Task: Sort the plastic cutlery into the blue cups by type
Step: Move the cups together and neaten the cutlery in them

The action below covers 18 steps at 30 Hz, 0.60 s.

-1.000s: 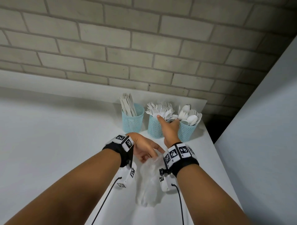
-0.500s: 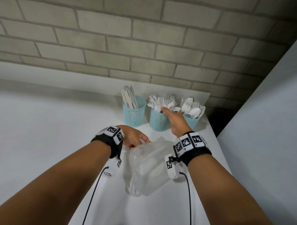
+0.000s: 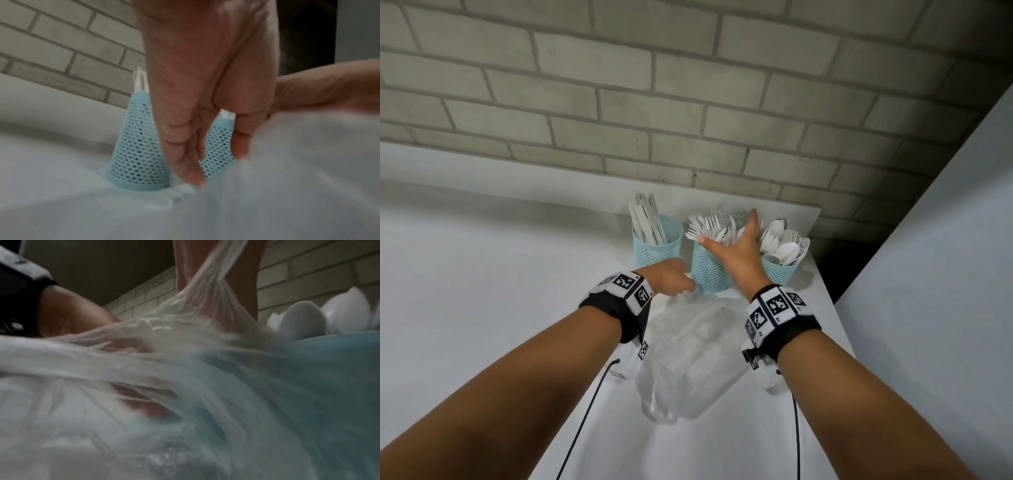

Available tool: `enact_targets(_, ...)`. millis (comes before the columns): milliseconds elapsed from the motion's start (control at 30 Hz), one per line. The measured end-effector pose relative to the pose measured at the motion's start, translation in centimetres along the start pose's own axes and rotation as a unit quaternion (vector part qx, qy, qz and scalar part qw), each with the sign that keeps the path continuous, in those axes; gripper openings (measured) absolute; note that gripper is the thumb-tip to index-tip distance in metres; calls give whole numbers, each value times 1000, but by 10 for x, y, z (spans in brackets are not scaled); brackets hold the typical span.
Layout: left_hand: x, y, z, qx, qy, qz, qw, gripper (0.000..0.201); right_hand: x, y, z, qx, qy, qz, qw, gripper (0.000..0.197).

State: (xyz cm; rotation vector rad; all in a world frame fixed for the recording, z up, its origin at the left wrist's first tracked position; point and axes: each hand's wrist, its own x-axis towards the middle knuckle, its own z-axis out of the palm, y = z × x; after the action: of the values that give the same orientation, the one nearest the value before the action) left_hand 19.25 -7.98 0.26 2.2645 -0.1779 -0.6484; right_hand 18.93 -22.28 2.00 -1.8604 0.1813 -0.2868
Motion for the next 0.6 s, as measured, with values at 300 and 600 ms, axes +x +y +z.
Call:
enact_targets(300, 42, -7, 36, -165, 125, 137, 969, 121, 31, 3, 3, -142, -81, -62, 985, 127)
enact_targets(600, 63, -2, 40, -231, 195, 181, 936, 74, 40, -1, 5, -190, -129, -133, 964, 106)
